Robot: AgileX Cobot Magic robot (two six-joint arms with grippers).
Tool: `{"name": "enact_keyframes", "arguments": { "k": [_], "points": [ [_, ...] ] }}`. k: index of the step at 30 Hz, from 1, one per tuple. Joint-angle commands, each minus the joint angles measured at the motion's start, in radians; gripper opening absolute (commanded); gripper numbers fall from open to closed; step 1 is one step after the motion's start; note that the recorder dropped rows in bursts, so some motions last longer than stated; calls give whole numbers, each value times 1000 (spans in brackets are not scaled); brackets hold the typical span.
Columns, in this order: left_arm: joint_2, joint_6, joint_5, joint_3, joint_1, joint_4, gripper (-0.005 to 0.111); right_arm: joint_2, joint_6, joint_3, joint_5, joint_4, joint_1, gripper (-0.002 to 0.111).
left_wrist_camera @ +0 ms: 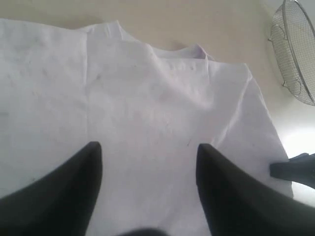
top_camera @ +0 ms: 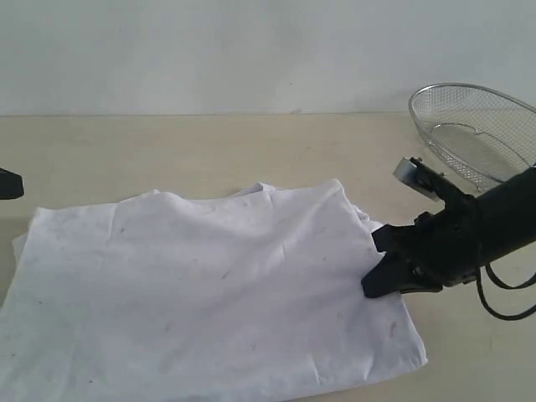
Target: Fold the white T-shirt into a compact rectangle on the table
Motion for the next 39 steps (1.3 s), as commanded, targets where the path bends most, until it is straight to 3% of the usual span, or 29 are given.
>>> {"name": "enact_keyframes", "arguments": {
  "k": [1, 10, 25, 39],
  "points": [
    [4, 1, 6, 5, -3, -6, 54, -12, 30, 3, 19, -35, -71, 0],
    [4, 1, 2, 5, -3, -8, 54, -37, 96, 3, 55, -122, -205, 0],
    [71, -14, 51, 3, -3, -1, 54, -168, 130, 21, 79, -121, -208, 0],
    [71, -14, 58, 3, -3, -8, 49, -168, 61, 21, 56, 20, 27, 0]
  ]
}}
